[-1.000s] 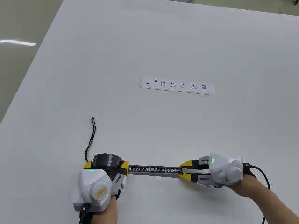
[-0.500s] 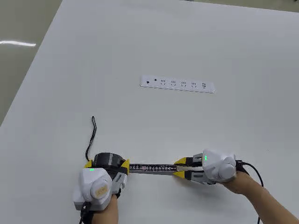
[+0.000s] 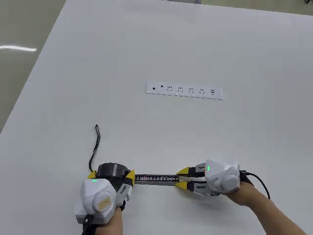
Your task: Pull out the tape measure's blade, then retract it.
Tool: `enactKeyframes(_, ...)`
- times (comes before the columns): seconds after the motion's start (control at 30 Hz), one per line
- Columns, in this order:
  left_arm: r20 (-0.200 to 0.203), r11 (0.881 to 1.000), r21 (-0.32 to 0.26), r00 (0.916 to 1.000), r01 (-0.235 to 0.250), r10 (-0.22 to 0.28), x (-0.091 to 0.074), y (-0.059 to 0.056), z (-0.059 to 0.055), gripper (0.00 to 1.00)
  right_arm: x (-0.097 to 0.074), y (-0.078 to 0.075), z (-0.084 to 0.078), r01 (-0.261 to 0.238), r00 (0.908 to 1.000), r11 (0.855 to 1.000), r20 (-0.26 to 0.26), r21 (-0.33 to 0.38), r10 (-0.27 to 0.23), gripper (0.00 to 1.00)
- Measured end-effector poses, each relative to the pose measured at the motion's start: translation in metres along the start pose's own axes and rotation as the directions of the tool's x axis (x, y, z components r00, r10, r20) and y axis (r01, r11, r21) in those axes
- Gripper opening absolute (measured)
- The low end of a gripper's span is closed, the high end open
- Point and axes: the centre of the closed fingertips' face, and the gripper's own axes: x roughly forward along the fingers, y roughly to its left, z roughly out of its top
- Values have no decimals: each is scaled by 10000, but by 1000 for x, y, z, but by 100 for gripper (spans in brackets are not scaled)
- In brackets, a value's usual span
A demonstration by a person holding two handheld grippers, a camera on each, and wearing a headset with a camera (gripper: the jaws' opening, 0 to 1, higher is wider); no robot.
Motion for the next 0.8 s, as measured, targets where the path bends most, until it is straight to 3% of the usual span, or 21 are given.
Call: enactKeyframes(0.8, -28, 9997, -205, 9999, 167, -168, -1, 0, 0, 63, 19, 3, 16, -93, 9994, 10000, 327, -27, 93, 12)
